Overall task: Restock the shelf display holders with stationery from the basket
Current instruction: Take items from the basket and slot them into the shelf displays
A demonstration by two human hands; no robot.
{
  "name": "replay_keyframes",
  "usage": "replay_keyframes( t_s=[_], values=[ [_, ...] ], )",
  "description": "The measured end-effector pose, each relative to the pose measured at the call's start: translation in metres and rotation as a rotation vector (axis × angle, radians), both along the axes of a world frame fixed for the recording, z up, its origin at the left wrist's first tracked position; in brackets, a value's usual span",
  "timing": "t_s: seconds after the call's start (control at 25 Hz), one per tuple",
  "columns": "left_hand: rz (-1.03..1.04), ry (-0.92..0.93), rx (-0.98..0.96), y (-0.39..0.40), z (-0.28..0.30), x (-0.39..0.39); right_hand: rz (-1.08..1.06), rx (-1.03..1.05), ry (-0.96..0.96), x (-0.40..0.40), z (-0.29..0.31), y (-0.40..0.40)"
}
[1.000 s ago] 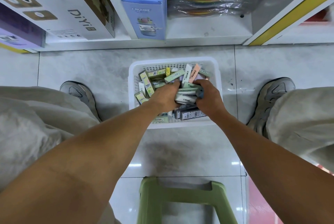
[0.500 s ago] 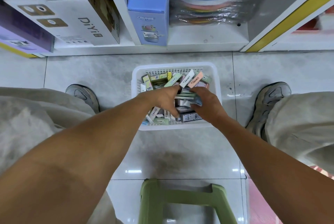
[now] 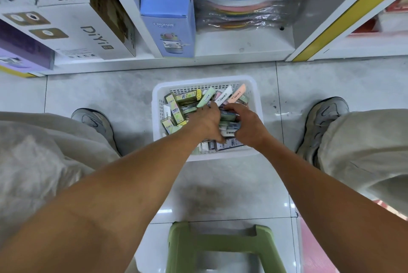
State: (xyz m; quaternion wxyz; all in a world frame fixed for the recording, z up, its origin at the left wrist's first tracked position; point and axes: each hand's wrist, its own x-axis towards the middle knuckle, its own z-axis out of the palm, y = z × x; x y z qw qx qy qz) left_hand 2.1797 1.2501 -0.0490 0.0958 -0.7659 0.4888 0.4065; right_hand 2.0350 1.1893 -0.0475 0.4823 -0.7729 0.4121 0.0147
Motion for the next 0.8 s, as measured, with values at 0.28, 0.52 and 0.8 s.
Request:
replay_keyframes(
  t_s=[0.28, 0.52, 0.8],
  values=[
    [0.061, 0.082, 0.030, -0.007, 0.010, 0.001, -0.191, 0.078, -0.063, 0.001, 0.002, -0.002],
    [0.120, 0.174, -0.034, -0.002, 0.013, 0.008, -0.211, 0.070, -0.065, -0.001, 0.005, -0.002],
    [0.097, 0.197, -0.014, 0.006, 0.023, 0.033, -0.235, 0.010, -0.023, 0.003, 0.004, -0.006]
  ],
)
